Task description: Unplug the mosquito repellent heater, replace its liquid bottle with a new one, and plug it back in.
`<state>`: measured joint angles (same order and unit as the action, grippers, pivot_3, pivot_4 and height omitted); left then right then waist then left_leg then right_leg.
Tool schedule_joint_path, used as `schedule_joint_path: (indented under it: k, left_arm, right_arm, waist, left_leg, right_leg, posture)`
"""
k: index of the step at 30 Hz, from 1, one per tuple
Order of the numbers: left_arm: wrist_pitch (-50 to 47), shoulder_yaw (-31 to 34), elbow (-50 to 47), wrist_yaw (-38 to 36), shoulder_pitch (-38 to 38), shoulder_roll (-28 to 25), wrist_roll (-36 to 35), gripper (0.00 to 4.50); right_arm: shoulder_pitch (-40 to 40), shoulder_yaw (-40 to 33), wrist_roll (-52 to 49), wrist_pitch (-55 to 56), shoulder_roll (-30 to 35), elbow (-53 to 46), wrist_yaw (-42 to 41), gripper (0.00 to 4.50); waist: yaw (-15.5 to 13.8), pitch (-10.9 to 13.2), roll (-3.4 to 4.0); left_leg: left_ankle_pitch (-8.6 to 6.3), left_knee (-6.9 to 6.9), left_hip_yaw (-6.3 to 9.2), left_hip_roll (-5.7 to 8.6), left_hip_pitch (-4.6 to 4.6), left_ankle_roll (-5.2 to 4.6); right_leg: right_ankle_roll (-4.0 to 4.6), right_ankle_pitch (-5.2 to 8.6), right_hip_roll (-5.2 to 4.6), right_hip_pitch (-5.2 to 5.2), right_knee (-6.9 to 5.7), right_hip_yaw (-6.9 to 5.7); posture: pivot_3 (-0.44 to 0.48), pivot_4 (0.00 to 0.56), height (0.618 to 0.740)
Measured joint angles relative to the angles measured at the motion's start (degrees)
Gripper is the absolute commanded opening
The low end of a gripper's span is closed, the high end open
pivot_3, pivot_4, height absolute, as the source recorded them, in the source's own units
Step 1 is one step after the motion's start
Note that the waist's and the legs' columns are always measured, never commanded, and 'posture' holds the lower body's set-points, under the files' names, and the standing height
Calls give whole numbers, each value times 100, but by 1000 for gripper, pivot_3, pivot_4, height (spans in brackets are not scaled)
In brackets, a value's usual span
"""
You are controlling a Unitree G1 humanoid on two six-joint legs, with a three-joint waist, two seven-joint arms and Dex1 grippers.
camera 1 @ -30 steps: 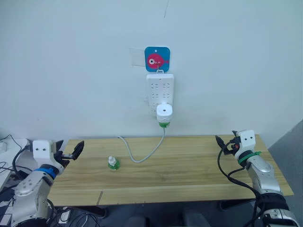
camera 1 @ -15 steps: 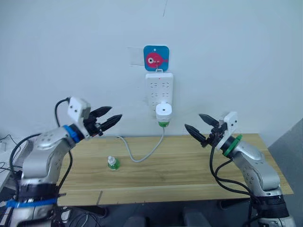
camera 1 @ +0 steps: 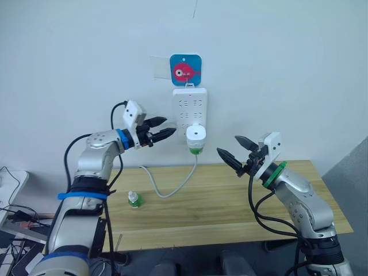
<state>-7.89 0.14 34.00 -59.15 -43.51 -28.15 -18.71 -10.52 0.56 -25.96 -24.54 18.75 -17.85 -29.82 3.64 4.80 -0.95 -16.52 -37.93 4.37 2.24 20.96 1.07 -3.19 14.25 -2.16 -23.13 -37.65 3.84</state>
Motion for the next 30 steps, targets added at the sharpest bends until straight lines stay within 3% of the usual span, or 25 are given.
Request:
schedule_joint_path:
  k: [13,29,30]
  left_arm:
    - [1068,28,2022,-498,-995,383,466,2980]
    - [881,35,2021,-927,-1070,654,534,2980]
    - [856,36,1994,-925,-1067,657,533,2805]
  right_arm:
    - [34,-22,0,-117,12,-122,208,4500]
    - [29,84,1,-301,-9,-227,257,4500]
    - [19,86,1,-337,-9,-228,266,4500]
  waist:
    - [103,58,-31]
    - [140,163,-35]
    - [139,172,-35]
  left_leg:
    - [0,-10,16,6,2,0]
    - [0,-8,18,2,12,0]
    - [0,-8,18,2,12,0]
  right_leg:
    - [-7,2,-8,14,-3,-17]
    - [-8,3,-6,-2,-7,-14]
    - [-8,3,-6,-2,-7,-14]
  posture:
    - [-138,111,740]
    - [-117,126,740]
    - [-115,127,740]
